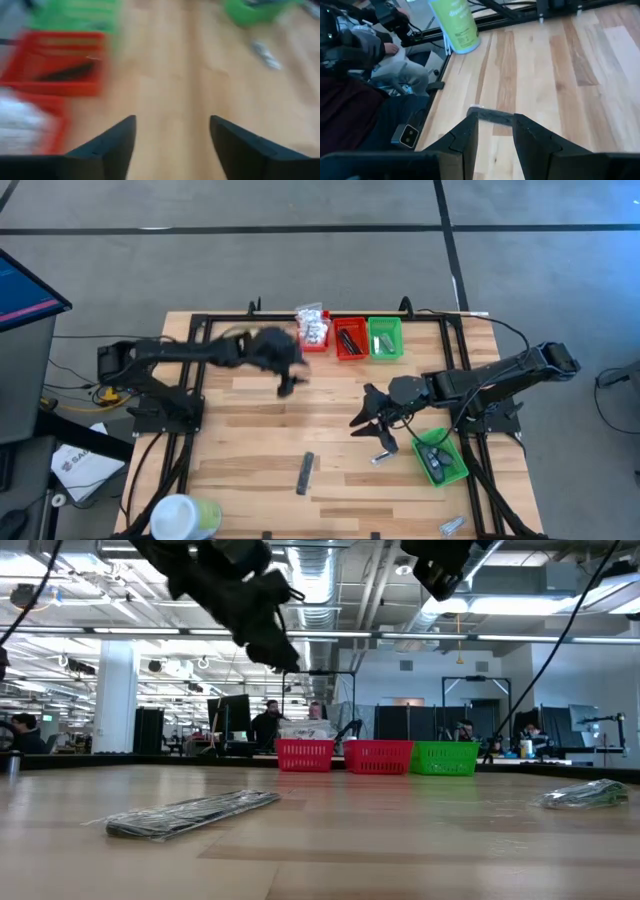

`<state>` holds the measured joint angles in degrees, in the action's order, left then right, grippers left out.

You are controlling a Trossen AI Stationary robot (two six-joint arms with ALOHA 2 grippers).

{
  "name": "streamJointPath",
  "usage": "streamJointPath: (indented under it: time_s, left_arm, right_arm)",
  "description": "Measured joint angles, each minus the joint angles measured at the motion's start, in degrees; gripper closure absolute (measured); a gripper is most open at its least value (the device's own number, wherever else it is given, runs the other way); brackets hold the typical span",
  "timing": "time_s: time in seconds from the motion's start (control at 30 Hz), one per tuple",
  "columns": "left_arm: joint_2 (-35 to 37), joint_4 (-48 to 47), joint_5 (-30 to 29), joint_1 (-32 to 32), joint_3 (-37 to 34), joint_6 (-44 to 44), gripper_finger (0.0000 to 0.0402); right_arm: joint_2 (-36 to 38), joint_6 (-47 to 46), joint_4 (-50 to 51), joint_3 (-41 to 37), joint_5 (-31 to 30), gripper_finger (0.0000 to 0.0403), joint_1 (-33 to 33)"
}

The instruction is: Pick & Place Travel size toiletries

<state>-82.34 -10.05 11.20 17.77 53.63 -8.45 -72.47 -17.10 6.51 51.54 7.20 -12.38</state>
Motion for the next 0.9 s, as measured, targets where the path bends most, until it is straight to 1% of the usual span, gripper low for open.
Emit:
streamJointPath:
  time_s: [0.07, 0.13, 0.23, 0.3, 0.33, 0.47, 0.57, 0.63, 0.73, 0.8, 0.9]
  left_arm:
    - [2.13, 0.26, -0.33, -4.82, -3.37, 2.66, 0.0188]
    - [3.6, 0.89, -1.51, -10.17, -6.76, 6.01, 0.0233]
    - [4.3, 2.14, -3.51, -17.76, -11.29, 11.19, 0.0316]
    - [4.22, 5.24, -3.91, -22.38, -13.77, 14.89, 0.0372]
    - [4.19, 6.85, -4.07, -24.47, -14.78, 16.67, 0.0386]
    - [2.36, 12.44, -7.43, -31.73, -16.94, 21.42, 0.0398]
    - [-1.09, 16.77, -7.63, -35.16, -16.77, 22.85, 0.0401]
    - [-4.63, 19.04, -7.82, -36.59, -16.04, 22.93, 0.0401]
    - [-10.73, 19.32, -7.85, -37.42, -13.55, 22.45, 0.0401]
    - [-15.52, 19.98, -7.72, -37.47, -10.92, 21.3, 0.0401]
    - [-21.07, 19.84, -5.81, -37.66, -7.7, 20.15, 0.0401]
  right_arm:
    - [0.0, -0.57, -3.44, -1.69, -0.32, 0.029, -1.05]
    - [-0.37, -1.05, -7.01, -3.64, -1.35, 0.029, -2.32]
    - [-2.93, -1.07, -9.91, -4.56, -1.54, 0.029, -3.81]
    - [-5.43, -1.48, -13.99, -4.49, -1.54, 0.029, -4.46]
    - [-6.87, -1.48, -15.89, -4.45, -1.55, 0.029, -4.57]
    - [-13.09, -1.66, -24.75, -4.47, -1.53, 0.029, -3.95]
    - [-17.23, -3.69, -27.71, -4.26, -1.47, 0.029, -3.17]
    - [-19.68, -5.48, -27.65, -4.04, -1.44, 0.029, -2.72]
    - [-22.74, -6.97, -27.21, -3.87, -1.33, 0.0298, -2.49]
    - [-23.96, -6.98, -26.96, -3.92, -1.29, 0.0307, -2.53]
    - [-24.1, -6.96, -25.11, -3.92, -1.07, 0.0324, -2.54]
